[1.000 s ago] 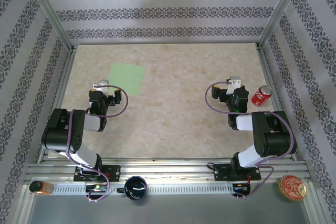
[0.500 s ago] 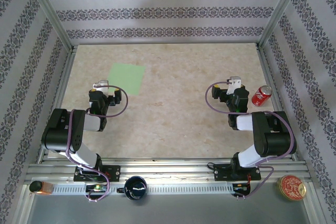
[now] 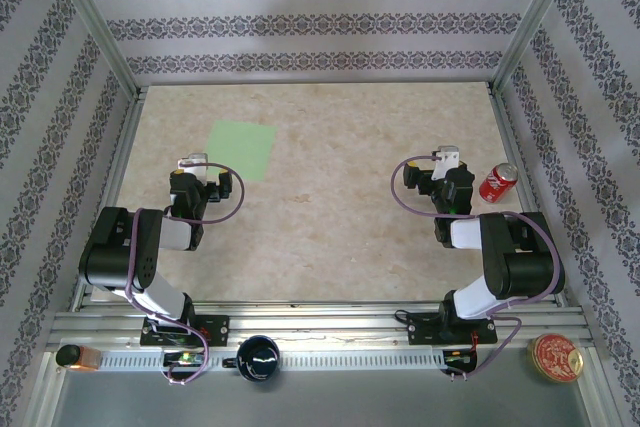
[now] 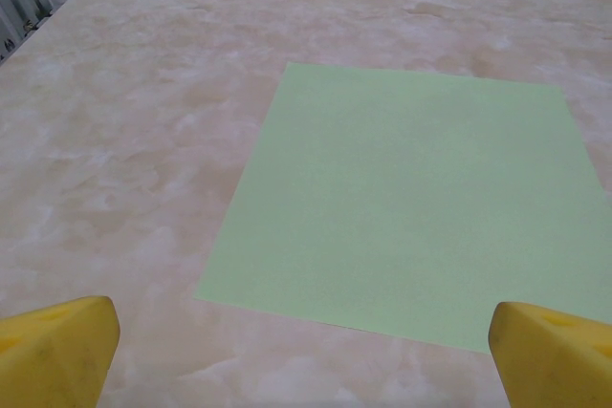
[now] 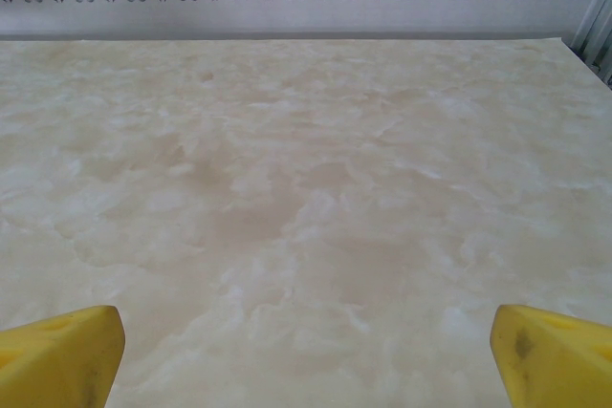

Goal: Fold a paper plane with a square sheet of paper (pick it up from the middle)
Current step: Move the square sheet of paper to the center of the table.

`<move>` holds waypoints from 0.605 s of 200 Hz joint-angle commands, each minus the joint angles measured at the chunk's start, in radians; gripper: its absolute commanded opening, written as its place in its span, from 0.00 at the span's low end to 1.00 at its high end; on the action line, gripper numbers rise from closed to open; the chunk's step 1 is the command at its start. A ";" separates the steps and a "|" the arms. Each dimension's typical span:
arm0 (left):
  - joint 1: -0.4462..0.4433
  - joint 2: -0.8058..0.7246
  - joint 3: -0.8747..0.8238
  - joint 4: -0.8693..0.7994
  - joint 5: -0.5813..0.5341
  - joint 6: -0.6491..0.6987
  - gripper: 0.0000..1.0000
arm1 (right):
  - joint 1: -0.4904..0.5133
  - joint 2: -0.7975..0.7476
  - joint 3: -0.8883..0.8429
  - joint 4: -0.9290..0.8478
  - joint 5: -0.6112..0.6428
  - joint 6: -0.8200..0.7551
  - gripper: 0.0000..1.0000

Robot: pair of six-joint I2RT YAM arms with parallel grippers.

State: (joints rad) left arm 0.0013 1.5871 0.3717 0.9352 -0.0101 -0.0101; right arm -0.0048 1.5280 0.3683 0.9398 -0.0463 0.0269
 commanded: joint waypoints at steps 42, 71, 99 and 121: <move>-0.001 -0.050 -0.062 0.114 0.004 0.002 0.99 | 0.017 -0.055 0.002 -0.026 -0.056 -0.031 0.98; -0.001 -0.176 -0.008 -0.099 -0.106 -0.035 0.99 | 0.014 -0.178 0.058 -0.255 -0.039 0.012 0.98; -0.001 -0.321 0.084 -0.408 -0.204 -0.154 0.99 | 0.011 -0.283 0.163 -0.569 -0.036 0.127 0.98; 0.016 -0.404 0.160 -0.681 -0.167 -0.274 0.99 | 0.008 -0.276 0.342 -0.959 0.009 0.250 0.98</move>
State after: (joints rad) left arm 0.0013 1.2572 0.4599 0.6014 -0.1585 -0.1299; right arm 0.0025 1.2549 0.5457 0.4236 -0.0704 0.1211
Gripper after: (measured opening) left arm 0.994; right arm 0.982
